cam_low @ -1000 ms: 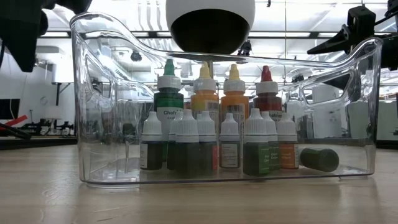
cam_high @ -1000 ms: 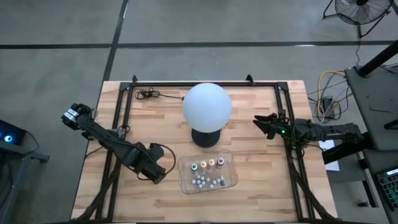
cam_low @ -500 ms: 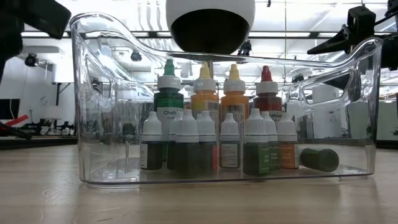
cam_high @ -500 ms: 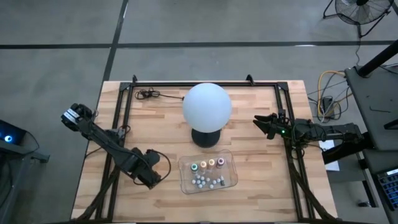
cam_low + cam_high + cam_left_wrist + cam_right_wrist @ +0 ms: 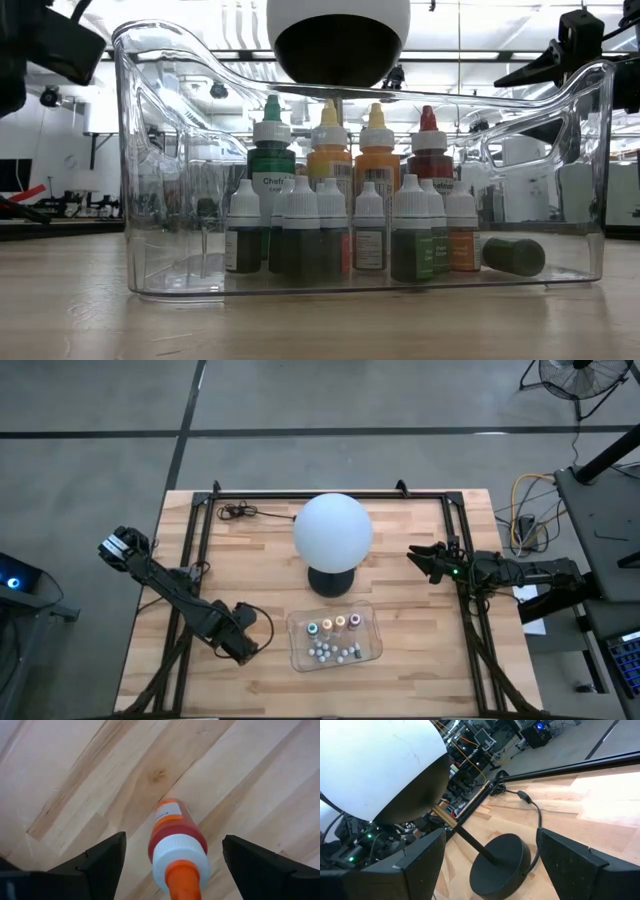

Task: Pick & Place food coloring
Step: Put the big orange food coloring bottle into the transparent bin

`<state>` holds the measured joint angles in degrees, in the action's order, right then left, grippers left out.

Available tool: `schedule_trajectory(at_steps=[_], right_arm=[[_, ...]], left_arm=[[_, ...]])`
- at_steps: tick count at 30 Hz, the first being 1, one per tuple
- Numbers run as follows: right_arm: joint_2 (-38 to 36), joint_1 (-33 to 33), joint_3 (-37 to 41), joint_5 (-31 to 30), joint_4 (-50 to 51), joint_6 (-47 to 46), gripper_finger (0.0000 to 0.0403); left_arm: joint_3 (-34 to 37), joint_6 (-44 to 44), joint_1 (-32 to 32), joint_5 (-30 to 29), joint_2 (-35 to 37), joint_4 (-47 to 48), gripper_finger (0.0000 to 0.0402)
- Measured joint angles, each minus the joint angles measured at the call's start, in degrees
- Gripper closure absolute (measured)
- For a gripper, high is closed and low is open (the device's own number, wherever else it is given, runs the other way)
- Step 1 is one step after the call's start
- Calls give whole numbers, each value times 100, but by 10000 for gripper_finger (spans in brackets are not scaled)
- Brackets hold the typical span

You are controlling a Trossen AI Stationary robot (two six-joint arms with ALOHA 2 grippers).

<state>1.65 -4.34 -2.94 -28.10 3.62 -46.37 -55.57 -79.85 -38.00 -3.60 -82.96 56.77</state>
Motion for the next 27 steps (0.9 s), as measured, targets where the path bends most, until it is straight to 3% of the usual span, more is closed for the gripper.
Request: schedule_trajectory(at_steps=[6, 16, 27], right_arm=[[0, 0, 2, 0, 0, 0, 101], [0, 0, 0, 0, -2, 0, 101], [0, 0, 0, 0, -2, 0, 101]], left_arm=[[43, 4, -7, 0, -4, -43, 151], [48, 111, -4, 2, -4, -41, 282], [-508, 240, 0, 9, -9, 407, 284]])
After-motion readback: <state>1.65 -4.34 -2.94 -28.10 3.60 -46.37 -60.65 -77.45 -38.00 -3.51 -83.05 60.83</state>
